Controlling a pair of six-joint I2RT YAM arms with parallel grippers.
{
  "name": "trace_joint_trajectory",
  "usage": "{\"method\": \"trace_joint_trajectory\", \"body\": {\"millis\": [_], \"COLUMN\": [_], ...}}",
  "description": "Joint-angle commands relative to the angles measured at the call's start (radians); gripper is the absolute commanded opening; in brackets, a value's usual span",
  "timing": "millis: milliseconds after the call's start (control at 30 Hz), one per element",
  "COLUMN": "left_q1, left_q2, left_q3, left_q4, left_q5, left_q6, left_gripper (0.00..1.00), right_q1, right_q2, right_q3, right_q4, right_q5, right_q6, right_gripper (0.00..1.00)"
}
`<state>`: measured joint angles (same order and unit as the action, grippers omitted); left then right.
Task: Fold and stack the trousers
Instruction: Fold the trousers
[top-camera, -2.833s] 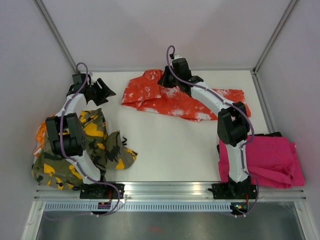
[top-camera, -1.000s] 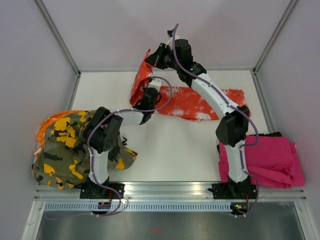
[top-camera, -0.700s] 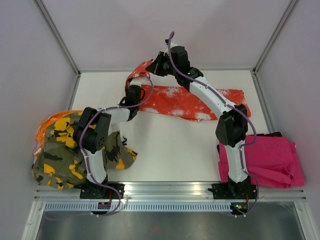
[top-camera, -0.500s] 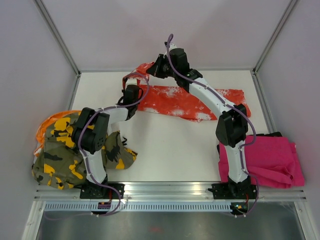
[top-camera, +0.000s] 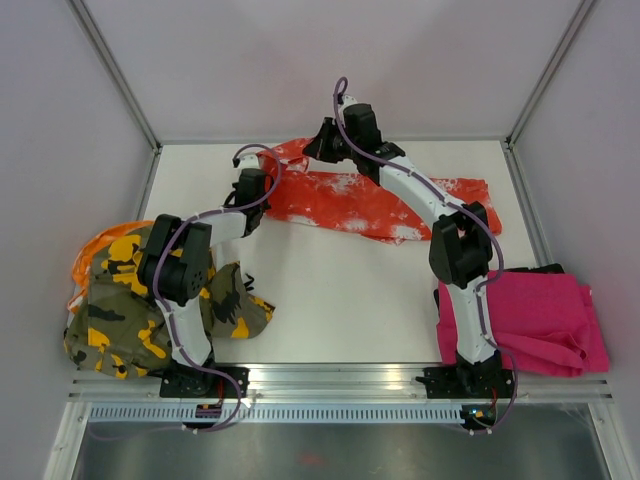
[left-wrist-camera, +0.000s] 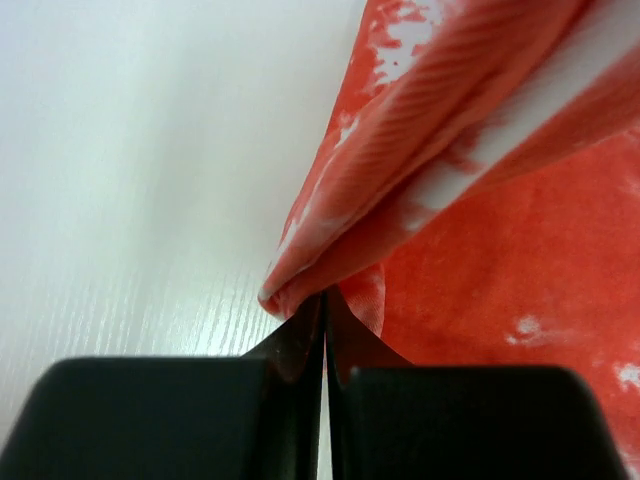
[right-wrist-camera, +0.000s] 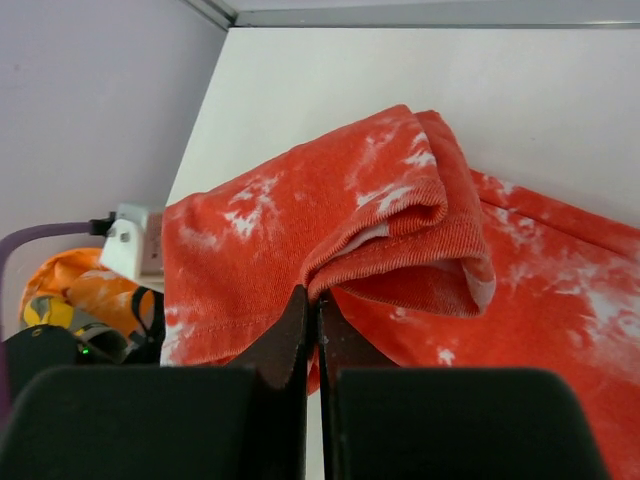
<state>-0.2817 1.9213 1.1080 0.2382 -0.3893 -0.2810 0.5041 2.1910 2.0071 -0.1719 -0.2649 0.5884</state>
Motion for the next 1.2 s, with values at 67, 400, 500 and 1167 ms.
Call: {"method": "trace_joint_trajectory", "body": {"millis": [67,400,500,1167], "left_q1": [0.010,0.036,0.036,0.053], "left_q2": [-0.015,-0.062,-0.056,-0.590], "left_q3": [0.035,-0.062,-0.056,-0.378], "left_q4": [-0.094,-0.074,-0.070,0.122], "left_q5": [0.003,0.055,0.081,0.523], "left_q6": [-0.115,-0.231,-0.236,-0.055], "left_gripper": [0.02,0.02,0.02,0.04], "right_q1": [-0.016,-0.022,-0.021,-0.163], "right_q2": [0.038,0.049,0.013,-0.085], "right_q3": [0.021,-0.120,-0.140,-0.324], "right_q4": [0.025,0.026,0.025,-0.077], "right_q5": [-0.051,-0.144,-0.221,-0.195], "right_q6": [-0.039,-0.168,-0.232,-0.515], "right_gripper": [0.00,0.00,0.00,0.00]}}
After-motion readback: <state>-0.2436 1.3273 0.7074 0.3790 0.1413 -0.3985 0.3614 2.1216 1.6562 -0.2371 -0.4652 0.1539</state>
